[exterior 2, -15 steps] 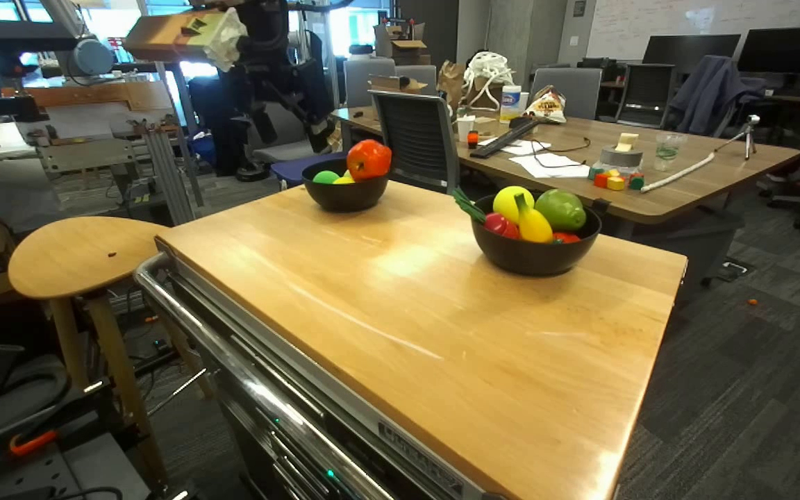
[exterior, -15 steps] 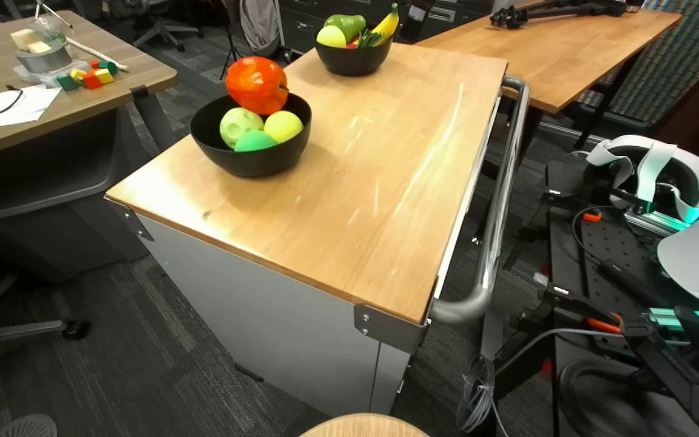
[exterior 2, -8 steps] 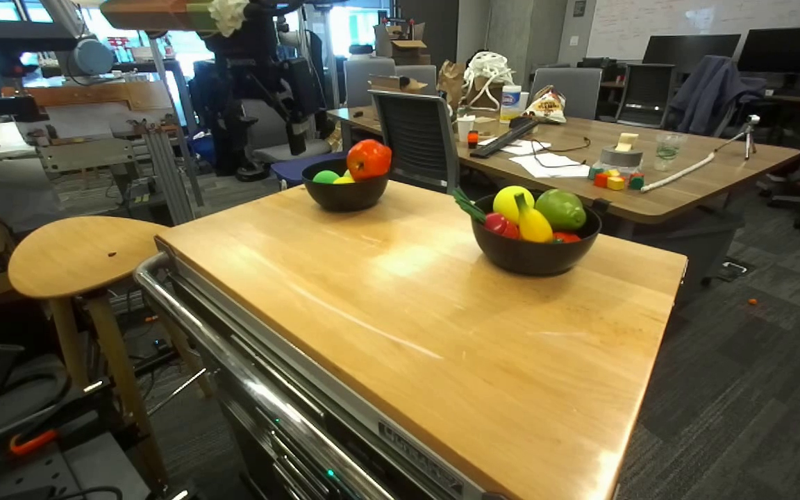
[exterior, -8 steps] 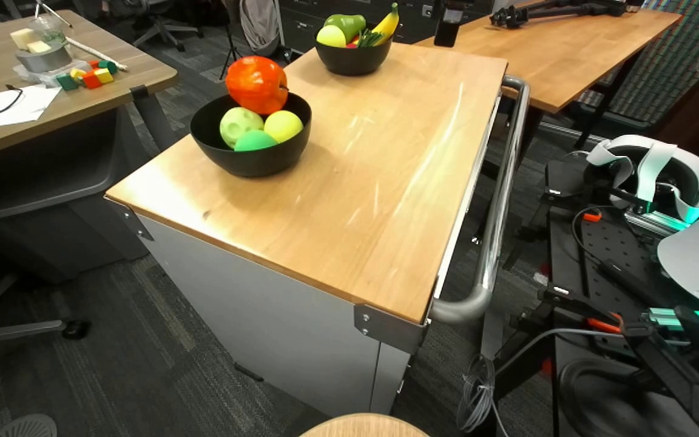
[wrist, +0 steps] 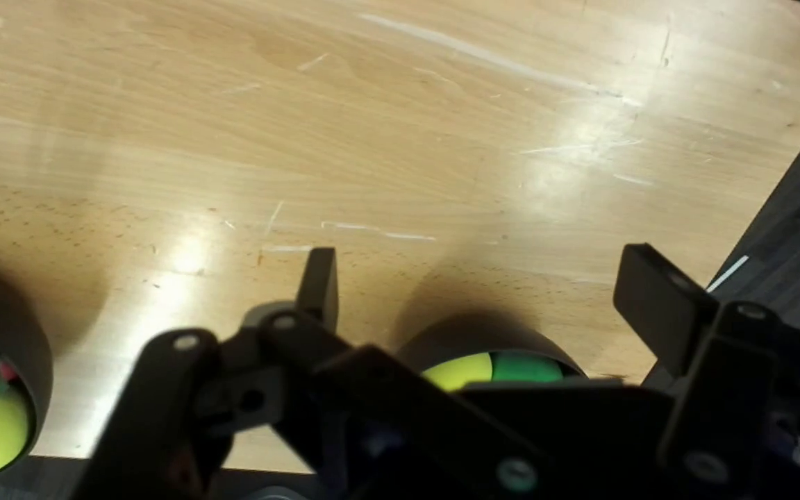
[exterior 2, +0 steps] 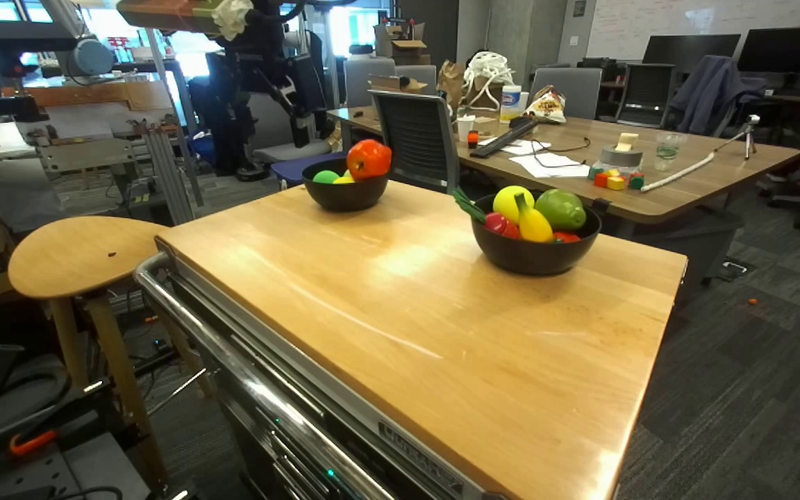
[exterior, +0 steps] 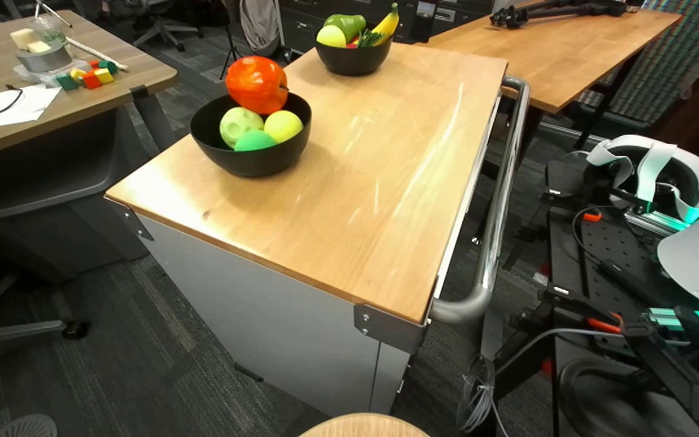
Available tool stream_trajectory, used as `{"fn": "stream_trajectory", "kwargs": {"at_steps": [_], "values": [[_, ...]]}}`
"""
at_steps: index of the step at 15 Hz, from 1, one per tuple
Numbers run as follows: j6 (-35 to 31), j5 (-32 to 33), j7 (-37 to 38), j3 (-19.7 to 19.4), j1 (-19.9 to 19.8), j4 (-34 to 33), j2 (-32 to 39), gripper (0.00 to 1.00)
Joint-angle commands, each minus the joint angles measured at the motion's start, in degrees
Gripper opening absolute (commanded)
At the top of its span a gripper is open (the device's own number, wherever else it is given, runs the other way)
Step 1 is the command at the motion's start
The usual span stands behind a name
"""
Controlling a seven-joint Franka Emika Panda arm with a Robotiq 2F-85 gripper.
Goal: Remove all the fruit toys from the bowls starting with the one on the left
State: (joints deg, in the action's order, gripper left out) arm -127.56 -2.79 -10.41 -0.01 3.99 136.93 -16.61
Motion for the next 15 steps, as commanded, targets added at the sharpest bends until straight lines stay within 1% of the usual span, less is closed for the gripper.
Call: {"fn": "stream_trajectory", "kwargs": {"at_steps": [1, 4, 7, 8, 10, 11, 13, 15], "values": [[1.45, 2.81, 0.27, 1.00, -0.29, -8.44, 5.95, 1.00], [0.04, 7.69, 3.71, 1.89, -0.98, -16.78, 12.94, 1.00], [-2.57, 11.44, 6.63, 1.66, -1.11, -24.01, 20.58, 1.00], [-3.98, 11.29, 7.53, 1.28, -1.18, -26.39, 23.60, 1.00], [-4.92, 7.50, 8.58, 0.94, -1.48, -30.35, 28.07, 1.00], [-4.43, 9.15, 7.18, 1.17, -1.26, -24.38, 22.93, 1.00], [-4.82, 8.56, 7.81, 1.03, -1.55, -27.73, 27.03, 1.00], [-4.83, 8.44, 8.03, 0.99, -1.62, -29.06, 28.35, 1.00]]}}
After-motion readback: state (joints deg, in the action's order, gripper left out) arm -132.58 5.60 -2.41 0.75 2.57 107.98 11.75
